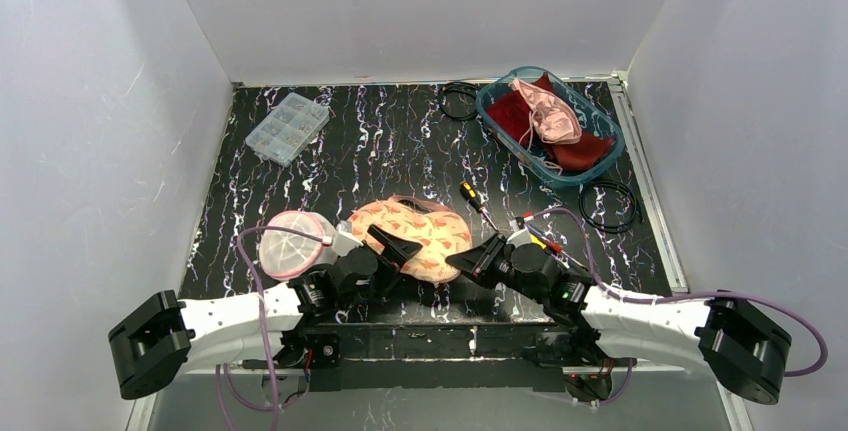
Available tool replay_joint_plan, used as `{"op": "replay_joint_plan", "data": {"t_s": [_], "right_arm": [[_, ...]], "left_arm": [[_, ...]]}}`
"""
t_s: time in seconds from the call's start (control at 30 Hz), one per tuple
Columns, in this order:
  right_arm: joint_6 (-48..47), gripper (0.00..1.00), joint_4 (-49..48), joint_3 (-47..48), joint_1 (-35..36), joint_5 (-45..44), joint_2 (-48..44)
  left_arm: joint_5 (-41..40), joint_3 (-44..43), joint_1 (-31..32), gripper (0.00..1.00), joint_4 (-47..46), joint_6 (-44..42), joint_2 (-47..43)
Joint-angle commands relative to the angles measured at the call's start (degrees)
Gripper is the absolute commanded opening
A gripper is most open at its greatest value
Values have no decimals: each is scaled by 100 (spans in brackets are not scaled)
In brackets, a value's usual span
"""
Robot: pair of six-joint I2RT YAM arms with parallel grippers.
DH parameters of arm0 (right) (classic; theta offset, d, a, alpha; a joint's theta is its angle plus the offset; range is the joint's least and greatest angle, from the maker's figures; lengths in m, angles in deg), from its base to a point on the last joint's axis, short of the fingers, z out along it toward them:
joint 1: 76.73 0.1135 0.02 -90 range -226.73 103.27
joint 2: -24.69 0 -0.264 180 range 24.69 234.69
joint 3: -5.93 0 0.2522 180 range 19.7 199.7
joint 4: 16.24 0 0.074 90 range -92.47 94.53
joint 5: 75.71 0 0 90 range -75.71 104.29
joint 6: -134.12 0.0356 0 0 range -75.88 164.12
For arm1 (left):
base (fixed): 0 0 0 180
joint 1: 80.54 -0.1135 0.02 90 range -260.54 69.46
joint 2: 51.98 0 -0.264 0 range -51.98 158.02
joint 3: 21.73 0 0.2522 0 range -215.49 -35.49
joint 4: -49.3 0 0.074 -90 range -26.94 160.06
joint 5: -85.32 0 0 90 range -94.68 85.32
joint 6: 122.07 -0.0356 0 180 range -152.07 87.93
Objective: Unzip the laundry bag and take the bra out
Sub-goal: Unzip the laundry bag at the center of the board.
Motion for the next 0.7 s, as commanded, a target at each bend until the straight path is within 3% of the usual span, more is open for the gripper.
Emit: {"op": "replay_joint_plan", "data": {"t_s": [0.0, 0.17, 0.37, 0.53, 0.6, 0.67], "right_arm": [[12, 12, -259, 158, 50, -123, -233], [-144, 18, 72, 145, 74, -192, -508], [-324, 32, 460, 125, 79, -268, -883], [-973, 78, 1109, 480, 76, -182, -983], [-1508, 93, 1825, 837, 80, -278, -1016], [-2148, 98, 2609, 1229, 78, -482, -1053]], "left_arm": [[-470, 146, 9, 85, -76, 125, 89], [-610, 121, -7, 71, -1, -125, -15], [-591, -144, -100, 36, 324, -534, -78], [-583, -468, -113, 14, 674, -885, -57], [-578, -704, -114, 9, 994, -1025, -46], [-625, -1030, -123, 3, 1683, -1131, 6]]}}
